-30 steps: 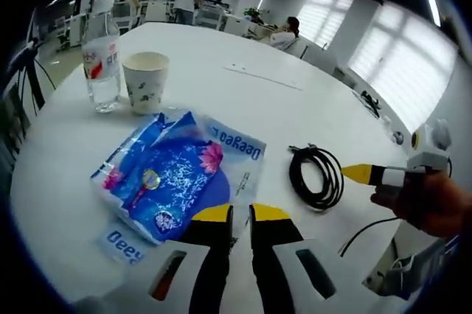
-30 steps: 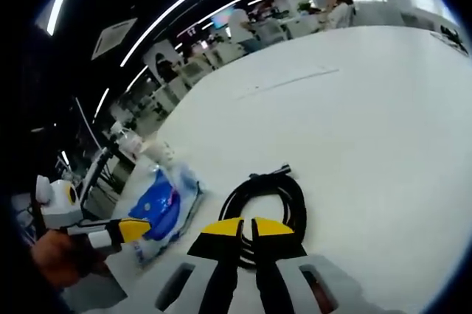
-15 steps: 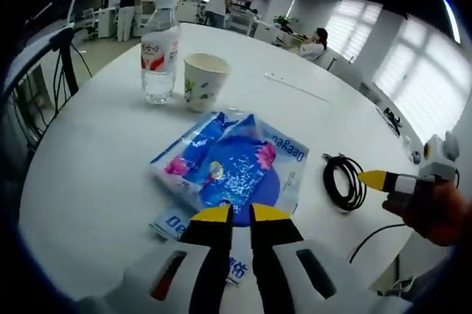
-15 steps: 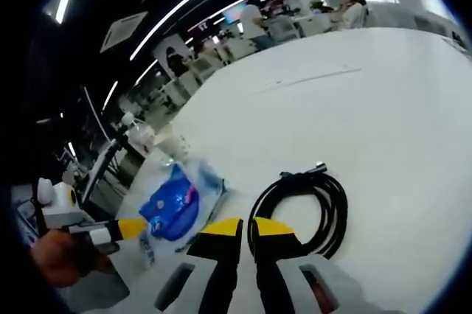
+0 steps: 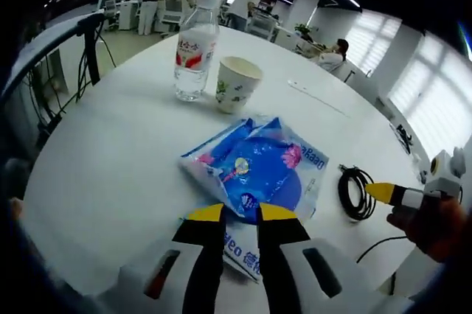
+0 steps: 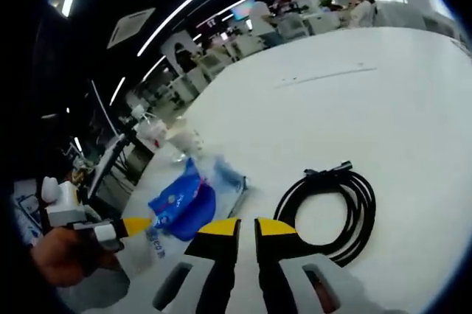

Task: Arrange the tabletop items into an orderly group along one side of the table until the central work area is clear of visible clutter.

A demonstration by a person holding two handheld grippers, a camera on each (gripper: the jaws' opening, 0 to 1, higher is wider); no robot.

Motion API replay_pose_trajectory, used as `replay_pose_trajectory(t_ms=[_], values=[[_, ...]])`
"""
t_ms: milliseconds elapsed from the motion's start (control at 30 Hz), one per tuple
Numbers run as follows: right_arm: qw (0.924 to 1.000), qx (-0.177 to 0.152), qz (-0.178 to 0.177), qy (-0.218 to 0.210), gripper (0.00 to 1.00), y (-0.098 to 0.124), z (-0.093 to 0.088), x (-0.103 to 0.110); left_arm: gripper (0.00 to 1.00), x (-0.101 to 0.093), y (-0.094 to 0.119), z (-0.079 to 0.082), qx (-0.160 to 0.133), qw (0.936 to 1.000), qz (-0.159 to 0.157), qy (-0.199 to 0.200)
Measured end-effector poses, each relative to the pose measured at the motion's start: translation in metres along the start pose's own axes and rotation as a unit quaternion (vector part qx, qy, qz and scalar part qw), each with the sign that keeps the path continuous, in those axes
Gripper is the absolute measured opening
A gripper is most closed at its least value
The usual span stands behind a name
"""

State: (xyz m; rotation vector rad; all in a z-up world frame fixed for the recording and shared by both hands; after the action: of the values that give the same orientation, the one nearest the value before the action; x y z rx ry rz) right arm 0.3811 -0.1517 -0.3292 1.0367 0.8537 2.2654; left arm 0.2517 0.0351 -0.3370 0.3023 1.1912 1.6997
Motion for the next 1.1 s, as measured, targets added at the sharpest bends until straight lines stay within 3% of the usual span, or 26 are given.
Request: replay_pose_trajectory(t_ms=[400,700,900,1100], values=[[1.0000,0.005,0.003,0.002,0.09,0.003,-0.007,0.002,0.16,0.021,-0.002,0.011,-0.015,0.9987,0.003,0.048],[1.0000,0.004,0.001,-0.002,0.11,0.015,-0.017,0.005,0.17,0.023,-0.009,0.010,-0.012,0.9988,-0.006,0.047],[0.9999,0.003,0.012,0.004,0.17,0.015,-0.018,0.008,0.12,0.021,-0.008,0.014,-0.013,0.9993,-0.010,0.034],[0.9997,0.017,0.015,0.001,0.21,0.015,-0.034,0.004,0.00,0.027,-0.015,0.015,-0.011,0.9995,-0.012,0.027]])
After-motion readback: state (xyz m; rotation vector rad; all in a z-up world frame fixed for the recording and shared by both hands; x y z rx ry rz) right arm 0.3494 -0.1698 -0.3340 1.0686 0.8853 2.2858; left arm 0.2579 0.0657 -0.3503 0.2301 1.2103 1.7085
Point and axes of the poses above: the point that each gripper's makers call its tool centre point, and the gripper's own axes: y roughly backward along the fingers, x roughly to its left, z roughly out of its top, the point moved 4 cm from there along y, roughly backward along the fingers, and after that the axes turned 12 degrees about x, right-handed, at the moved point
